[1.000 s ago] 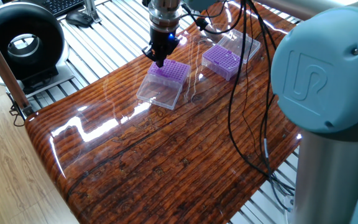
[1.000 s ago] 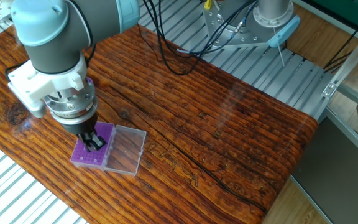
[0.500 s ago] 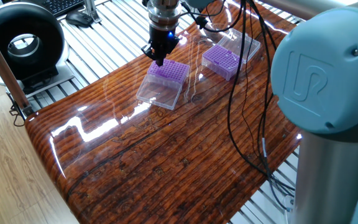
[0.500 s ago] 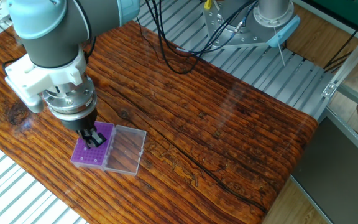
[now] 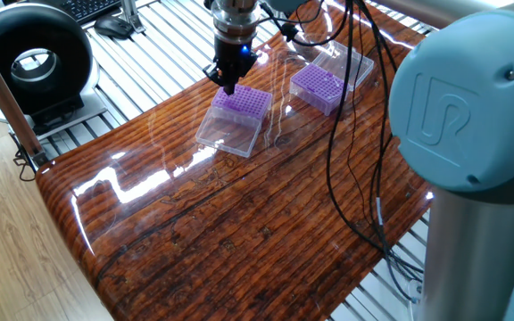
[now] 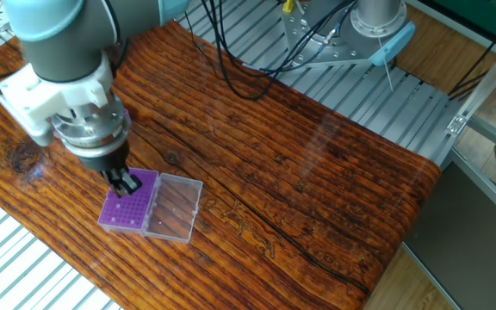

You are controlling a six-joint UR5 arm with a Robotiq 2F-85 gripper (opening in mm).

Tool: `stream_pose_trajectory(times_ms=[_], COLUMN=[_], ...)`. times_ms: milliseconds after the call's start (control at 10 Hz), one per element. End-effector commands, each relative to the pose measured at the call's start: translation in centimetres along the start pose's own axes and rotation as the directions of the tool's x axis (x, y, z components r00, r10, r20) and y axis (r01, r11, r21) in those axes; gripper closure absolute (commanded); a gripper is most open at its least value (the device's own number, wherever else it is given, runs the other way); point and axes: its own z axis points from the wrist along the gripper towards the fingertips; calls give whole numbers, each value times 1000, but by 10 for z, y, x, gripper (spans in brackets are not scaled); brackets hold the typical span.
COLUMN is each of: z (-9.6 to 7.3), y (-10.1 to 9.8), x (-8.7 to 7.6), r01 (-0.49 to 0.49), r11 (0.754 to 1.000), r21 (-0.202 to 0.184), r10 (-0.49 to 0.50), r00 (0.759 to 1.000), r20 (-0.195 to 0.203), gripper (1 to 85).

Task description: Transfer all small pipette tips from one holder to another

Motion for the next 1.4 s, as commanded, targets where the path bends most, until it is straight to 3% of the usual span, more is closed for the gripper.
stream_pose_trajectory(times_ms=[0,500,800,1300], z=[-9,-4,6,12], y=[-23,-79,-104,-119], x=[6,30,40,48], r01=[31,125,160,174], r11=[1000,992,987,985], r21=[-7,-17,0,13], r10=[-31,-124,-160,-175], r00=[1000,992,987,984], r20=[-6,13,28,42], gripper=[847,847,847,847])
